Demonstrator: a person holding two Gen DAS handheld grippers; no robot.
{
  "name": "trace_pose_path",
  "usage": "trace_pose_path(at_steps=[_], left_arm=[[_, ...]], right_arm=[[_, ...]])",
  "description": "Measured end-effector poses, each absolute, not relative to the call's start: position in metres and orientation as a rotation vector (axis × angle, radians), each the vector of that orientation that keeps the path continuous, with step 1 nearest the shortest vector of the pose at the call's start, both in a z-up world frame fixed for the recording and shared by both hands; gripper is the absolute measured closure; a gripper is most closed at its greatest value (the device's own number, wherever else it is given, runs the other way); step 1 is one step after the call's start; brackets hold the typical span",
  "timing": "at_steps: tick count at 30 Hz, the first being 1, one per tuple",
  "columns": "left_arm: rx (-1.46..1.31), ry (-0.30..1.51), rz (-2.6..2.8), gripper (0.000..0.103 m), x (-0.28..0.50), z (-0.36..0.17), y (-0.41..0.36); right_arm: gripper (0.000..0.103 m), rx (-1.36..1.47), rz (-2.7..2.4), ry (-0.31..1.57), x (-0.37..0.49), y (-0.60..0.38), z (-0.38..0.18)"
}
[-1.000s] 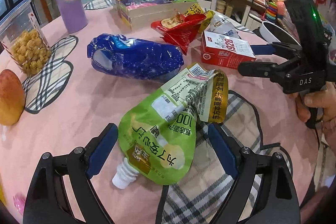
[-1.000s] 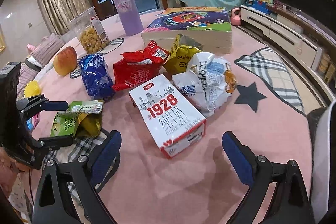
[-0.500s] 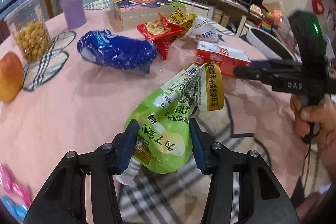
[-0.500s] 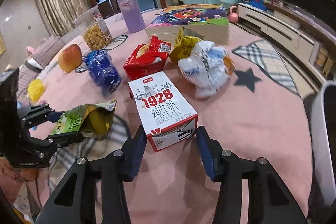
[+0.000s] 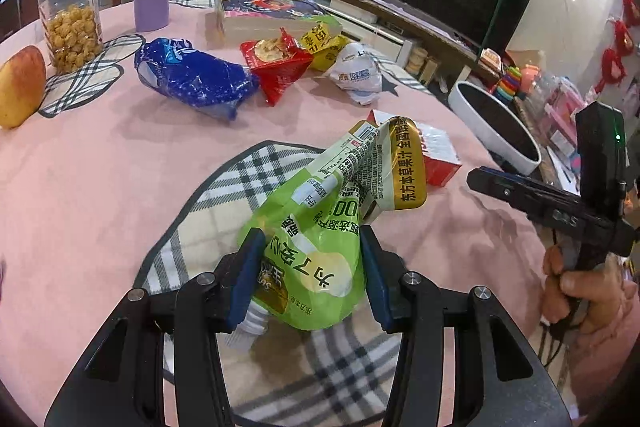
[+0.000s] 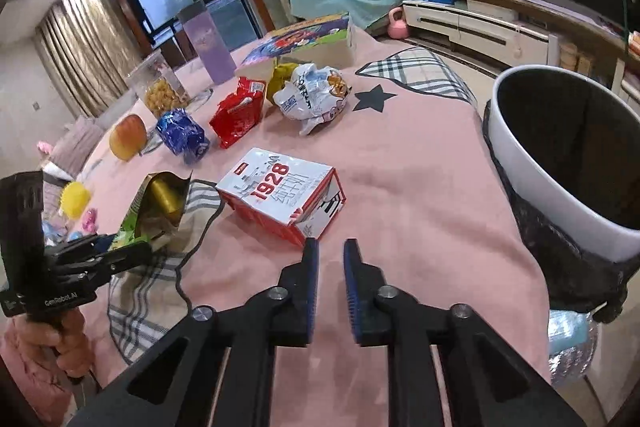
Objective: Collect trash
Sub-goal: 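Grasp the green juice pouch with the left tool while the right tool grasps the white red-printed milk carton, then carry the pouch and milk carton over the bin and open both tools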
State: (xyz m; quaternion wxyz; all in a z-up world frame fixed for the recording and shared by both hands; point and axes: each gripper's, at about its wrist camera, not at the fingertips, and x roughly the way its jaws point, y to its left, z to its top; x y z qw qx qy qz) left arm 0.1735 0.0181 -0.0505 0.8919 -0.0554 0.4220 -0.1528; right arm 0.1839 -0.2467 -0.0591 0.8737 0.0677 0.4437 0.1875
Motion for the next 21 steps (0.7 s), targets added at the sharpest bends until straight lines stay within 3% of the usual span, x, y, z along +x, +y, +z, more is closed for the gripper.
trace_pose_path(at_steps=[2, 3, 14, 16, 17, 21], left_arm=[[-0.121, 0.875, -0.308, 0.057, 0.171, -0.05, 0.02], [-0.126, 0.877, -0.303, 0.057, 0.17, -0.05, 0.021], [-0.167, 0.889, -0.268, 0.057, 0.165, -0.054, 0.033], [-0.165, 0.889, -0.271, 0.057, 0.167, -0.053, 0.029], [-0.163, 0.889, -0.274, 0.057, 0.167, -0.053, 0.028], [-0.151, 0.89, -0.291, 0.057, 0.171, -0.052, 0.014]], right_arm=[[0.025, 0.12, 0.425, 0.891, 0.184, -0.242, -0.053], [0.021, 0.095, 0.45, 0.868, 0.185, -0.239, -0.05], [0.022, -0.222, 0.615, 0.911, 0.237, -0.189, -0.066], [0.03, -0.216, 0.613, 0.935, 0.242, -0.188, -0.07], [0.041, -0.212, 0.609, 0.949, 0.243, -0.188, -0.072], [0.042, -0.175, 0.562, 0.93, 0.229, -0.196, -0.07]])
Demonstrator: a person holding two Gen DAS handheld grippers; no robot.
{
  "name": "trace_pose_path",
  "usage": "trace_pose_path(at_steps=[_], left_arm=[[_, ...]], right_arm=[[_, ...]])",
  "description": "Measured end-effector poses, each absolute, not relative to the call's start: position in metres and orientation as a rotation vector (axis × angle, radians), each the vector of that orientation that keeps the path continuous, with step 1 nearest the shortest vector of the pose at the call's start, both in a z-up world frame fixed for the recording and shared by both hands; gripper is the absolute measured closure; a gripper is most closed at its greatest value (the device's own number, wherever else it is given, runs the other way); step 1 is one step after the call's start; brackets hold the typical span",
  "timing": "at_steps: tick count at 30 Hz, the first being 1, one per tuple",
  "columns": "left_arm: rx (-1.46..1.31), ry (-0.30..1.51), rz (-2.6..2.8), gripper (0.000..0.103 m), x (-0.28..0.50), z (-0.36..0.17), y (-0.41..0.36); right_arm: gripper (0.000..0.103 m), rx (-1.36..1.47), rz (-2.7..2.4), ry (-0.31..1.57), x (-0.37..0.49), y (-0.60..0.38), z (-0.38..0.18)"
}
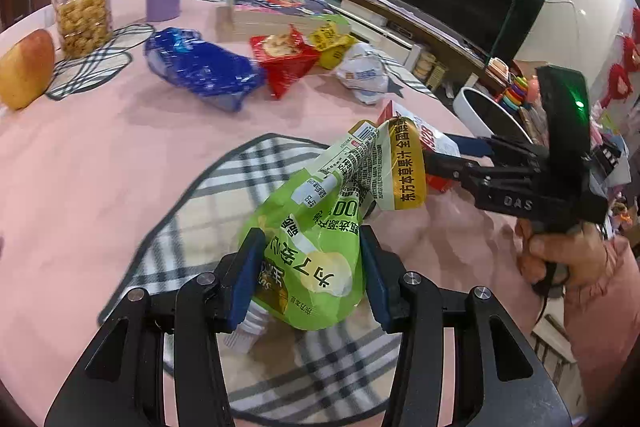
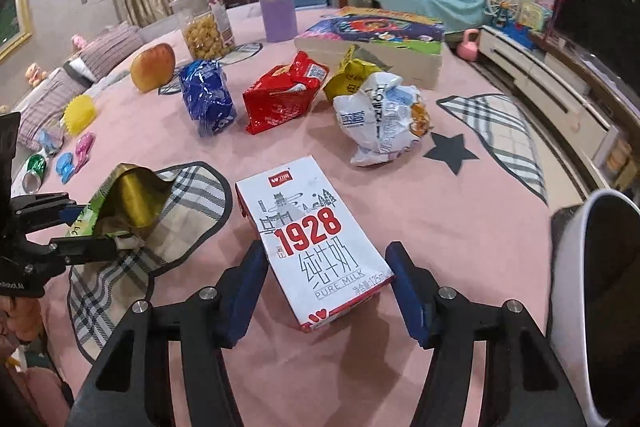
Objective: Collect trash
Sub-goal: 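Carry the pouch and milk carton over the bin and open both tools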
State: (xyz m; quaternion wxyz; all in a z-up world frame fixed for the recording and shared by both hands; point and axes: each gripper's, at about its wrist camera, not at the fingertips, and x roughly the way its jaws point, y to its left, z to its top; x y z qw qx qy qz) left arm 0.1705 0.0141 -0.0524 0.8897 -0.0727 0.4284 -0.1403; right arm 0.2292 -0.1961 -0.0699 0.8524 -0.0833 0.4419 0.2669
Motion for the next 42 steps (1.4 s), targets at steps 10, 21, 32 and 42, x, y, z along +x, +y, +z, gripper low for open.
trace_pose_path(at_steps=[10, 21, 32, 42], left_arm=[[-0.109, 0.883, -0.361, 0.057, 0.182, -0.044, -0.042], [-0.046, 0.869, -0.445, 0.057, 0.201, -0.03, -0.112], [0.021, 0.868, -0.5, 0.057, 0.221, -0.019, -0.169], [0.108, 0.878, -0.509, 0.057, 0.242, -0.016, -0.211]], right_arm=[[0.042, 0.108, 0.413, 0.914, 0.198, -0.267, -0.053], [0.042, 0.185, 0.281, 0.853, 0.177, -0.332, -0.024], [0.042, 0.213, 0.157, 0.823, 0.184, -0.386, -0.015], [0.042, 0.247, 0.093, 0.825, 0.198, -0.419, -0.018]])
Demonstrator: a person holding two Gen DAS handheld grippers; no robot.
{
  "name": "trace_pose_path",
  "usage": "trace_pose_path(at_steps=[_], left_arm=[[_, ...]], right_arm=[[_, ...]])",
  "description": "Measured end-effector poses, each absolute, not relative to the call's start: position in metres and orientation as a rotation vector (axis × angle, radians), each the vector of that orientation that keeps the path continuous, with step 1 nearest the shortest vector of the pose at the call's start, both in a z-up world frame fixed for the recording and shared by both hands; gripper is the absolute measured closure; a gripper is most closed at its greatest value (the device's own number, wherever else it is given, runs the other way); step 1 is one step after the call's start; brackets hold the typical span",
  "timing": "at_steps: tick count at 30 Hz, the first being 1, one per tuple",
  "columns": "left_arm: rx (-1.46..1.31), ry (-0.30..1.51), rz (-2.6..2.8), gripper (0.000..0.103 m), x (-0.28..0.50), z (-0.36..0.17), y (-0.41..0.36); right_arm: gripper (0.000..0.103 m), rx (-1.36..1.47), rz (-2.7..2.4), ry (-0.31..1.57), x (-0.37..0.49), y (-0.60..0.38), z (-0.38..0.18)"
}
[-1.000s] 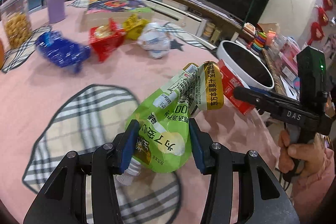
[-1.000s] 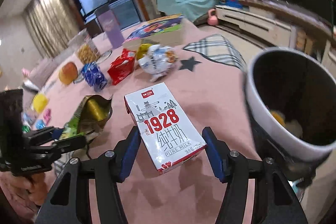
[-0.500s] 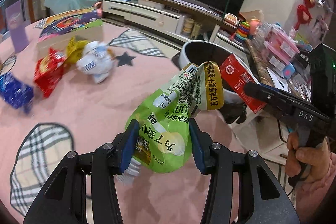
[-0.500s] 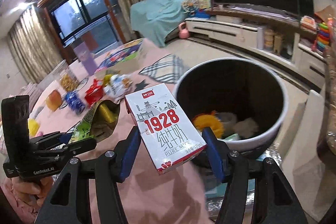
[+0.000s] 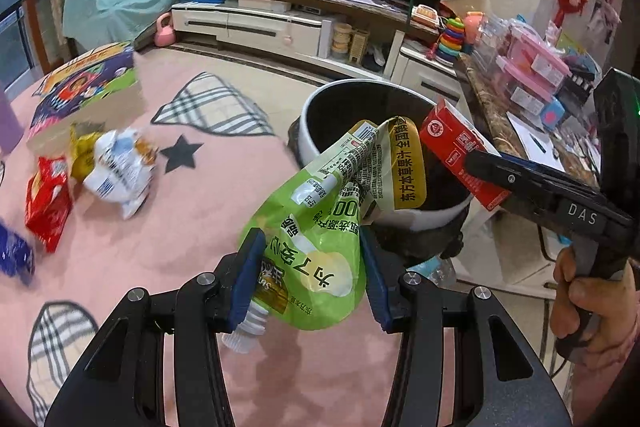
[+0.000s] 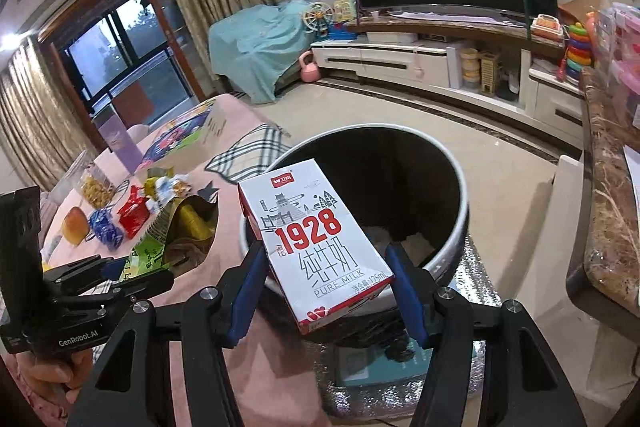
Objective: Collect trash
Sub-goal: 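Carry the pouch and milk carton over the bin and open both tools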
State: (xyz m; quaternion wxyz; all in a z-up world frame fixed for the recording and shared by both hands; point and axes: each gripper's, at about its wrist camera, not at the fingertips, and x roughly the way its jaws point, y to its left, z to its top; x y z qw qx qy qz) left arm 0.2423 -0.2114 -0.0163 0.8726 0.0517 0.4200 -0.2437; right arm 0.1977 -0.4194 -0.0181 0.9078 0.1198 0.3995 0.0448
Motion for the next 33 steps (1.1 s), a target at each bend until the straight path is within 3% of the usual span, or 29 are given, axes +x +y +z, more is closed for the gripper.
trace_pose_path(at_steps=[26, 33], left_arm=[[0.259, 0.893, -0.504, 0.055, 0.28, -0.013, -0.276], [0.27, 0.901, -0.482, 0.043, 0.282, -0.012, -0.283]], right_arm=[[0.042, 0.233, 0.034, 0.879, 0.237, -0.447, -0.029], [0.041, 0.233, 0.028, 0.894, 0.243, -0.449, -0.031]])
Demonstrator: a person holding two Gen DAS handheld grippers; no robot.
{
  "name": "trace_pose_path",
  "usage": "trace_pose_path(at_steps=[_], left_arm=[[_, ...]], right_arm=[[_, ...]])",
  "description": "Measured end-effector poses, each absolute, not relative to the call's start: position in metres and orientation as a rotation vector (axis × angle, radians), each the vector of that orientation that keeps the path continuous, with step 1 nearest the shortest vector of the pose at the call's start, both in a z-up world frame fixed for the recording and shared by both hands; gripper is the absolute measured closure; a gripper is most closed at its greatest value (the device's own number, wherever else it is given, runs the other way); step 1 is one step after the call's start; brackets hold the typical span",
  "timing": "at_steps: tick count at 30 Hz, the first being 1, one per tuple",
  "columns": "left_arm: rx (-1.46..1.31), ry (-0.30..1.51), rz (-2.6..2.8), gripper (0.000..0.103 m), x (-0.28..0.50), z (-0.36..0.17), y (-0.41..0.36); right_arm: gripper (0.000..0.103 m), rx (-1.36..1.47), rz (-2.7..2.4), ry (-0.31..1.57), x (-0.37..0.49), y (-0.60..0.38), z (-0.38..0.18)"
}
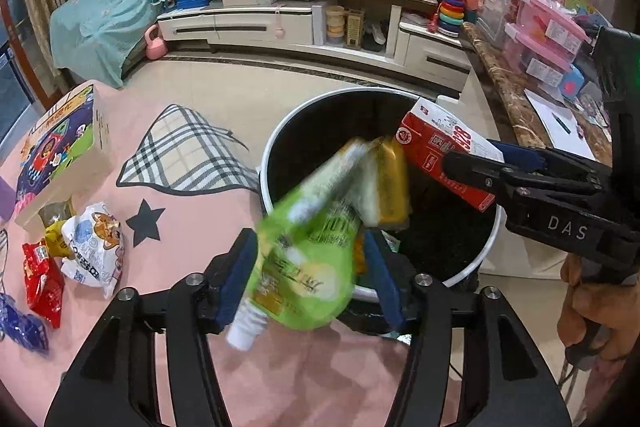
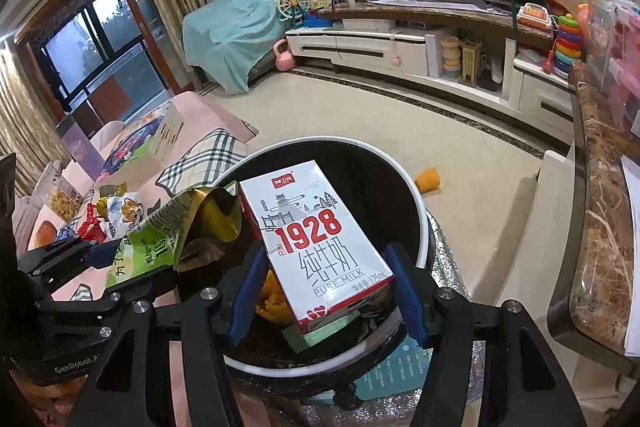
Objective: Collect trash
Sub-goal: 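Carry the pouch and milk carton over the bin and open both tools, then move both open tools from the bin back over the table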
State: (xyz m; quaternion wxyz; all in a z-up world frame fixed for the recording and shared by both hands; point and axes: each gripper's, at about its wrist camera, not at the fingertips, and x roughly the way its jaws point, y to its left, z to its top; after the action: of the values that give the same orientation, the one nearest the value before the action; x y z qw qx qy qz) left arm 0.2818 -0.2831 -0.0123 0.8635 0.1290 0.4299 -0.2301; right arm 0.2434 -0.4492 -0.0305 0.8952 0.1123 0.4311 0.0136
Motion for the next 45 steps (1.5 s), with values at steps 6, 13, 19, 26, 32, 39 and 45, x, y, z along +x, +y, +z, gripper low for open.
trace_pose_path(at_steps=[6, 13, 19, 26, 32, 39, 45], left_arm=[[0.23, 0.877, -0.475, 0.03, 0.276, -0.007, -0.271], [0.112, 0.869, -0.473, 0.03, 0.269, -0.008, -0.243], [0.07, 0.846, -0.472, 0.03, 0.26, -0.003, -0.225], [0.01, 0.856, -0.433, 0.029, 0.243, -0.012, -0.187], [-0.044, 0.867, -0.355, 0.029, 0.23, -0.022, -0.143], [-0.12, 0.88, -0.253, 0.029, 0.216, -0.035, -0.085], [-0.177, 0.887, -0.17, 0.029, 0.21, -0.043, -0.038]], right_arm=[[0.033, 0.254, 0.01, 0.886, 0.241, -0.451, -0.03], [0.024, 0.291, 0.02, 0.852, 0.226, -0.445, -0.028], [0.024, 0.308, 0.026, 0.817, 0.214, -0.438, -0.021], [0.024, 0.337, 0.064, 0.78, 0.205, -0.42, -0.012], [0.024, 0.343, 0.125, 0.766, 0.201, -0.39, -0.006], [0.023, 0.336, 0.22, 0.768, 0.199, -0.34, -0.006], [0.021, 0.304, 0.308, 0.795, 0.204, -0.289, -0.014]])
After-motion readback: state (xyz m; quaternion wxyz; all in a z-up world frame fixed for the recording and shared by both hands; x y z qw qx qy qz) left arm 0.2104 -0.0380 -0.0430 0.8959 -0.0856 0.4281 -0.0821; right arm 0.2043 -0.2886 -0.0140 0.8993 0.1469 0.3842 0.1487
